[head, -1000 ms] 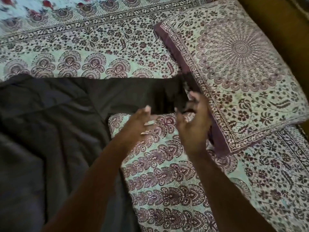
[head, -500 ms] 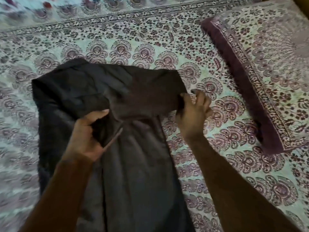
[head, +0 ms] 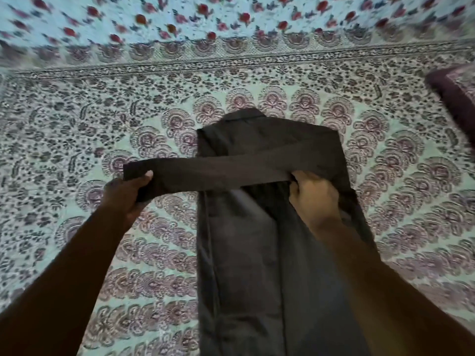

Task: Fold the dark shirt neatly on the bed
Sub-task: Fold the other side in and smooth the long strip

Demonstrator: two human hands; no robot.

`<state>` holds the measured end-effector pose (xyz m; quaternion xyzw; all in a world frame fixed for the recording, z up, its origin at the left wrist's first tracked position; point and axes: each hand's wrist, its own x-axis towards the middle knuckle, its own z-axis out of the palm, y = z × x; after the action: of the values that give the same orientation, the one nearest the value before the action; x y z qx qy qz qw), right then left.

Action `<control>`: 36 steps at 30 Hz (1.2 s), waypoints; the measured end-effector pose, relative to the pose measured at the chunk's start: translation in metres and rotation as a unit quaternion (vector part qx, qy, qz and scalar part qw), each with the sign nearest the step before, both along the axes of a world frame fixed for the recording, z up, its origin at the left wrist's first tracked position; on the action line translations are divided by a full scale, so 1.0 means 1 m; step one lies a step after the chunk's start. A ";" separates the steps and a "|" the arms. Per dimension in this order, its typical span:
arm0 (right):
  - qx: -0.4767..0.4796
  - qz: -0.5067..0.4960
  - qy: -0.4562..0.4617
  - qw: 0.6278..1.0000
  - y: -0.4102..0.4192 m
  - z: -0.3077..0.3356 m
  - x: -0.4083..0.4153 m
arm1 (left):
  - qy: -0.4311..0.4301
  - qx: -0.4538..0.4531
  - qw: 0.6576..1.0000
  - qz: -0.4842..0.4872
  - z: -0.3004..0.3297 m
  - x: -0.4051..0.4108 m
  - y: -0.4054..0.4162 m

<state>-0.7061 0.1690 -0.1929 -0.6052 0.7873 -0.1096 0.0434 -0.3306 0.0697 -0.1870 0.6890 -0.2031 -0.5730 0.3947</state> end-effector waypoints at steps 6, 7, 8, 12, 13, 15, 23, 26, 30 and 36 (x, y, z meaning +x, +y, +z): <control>0.064 0.037 0.019 0.997 -0.025 -0.005 0.051 | -0.142 0.013 0.990 -0.019 -0.026 0.049 -0.024; 0.082 0.039 0.017 0.996 -0.028 -0.006 0.057 | -0.151 0.016 0.988 -0.014 -0.030 0.054 -0.026; 0.096 0.040 0.015 0.994 -0.031 -0.007 0.060 | -0.158 0.015 0.987 -0.007 -0.032 0.058 -0.028; 0.160 0.062 0.000 0.985 -0.038 -0.011 0.073 | -0.257 0.025 0.966 -0.017 -0.038 0.065 -0.032; 0.173 0.064 -0.006 0.983 -0.038 -0.011 0.074 | -0.273 0.028 0.961 -0.025 -0.034 0.059 -0.030; 0.188 0.060 -0.017 0.980 -0.036 -0.013 0.076 | -0.359 0.052 0.930 -0.064 -0.031 0.042 -0.022; 0.190 0.065 -0.028 0.979 -0.038 -0.016 0.082 | -0.414 -0.314 0.710 -0.475 -0.053 -0.067 0.026; 0.191 0.078 -0.056 0.977 -0.044 -0.021 0.082 | -0.491 -0.295 0.584 -0.575 -0.058 -0.107 0.031; 0.130 0.057 -0.115 0.983 -0.027 -0.029 0.067 | -0.601 -0.175 0.581 -0.521 -0.055 -0.132 0.032; 0.102 -0.116 -0.040 0.987 0.039 -0.051 0.005 | -0.584 -0.162 0.592 -0.531 -0.034 -0.170 0.034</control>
<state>-0.7007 0.2081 -0.2438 -0.4970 0.8570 -0.0569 0.1232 -0.5002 0.1038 -0.2213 0.5710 -0.8094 -0.1133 -0.0777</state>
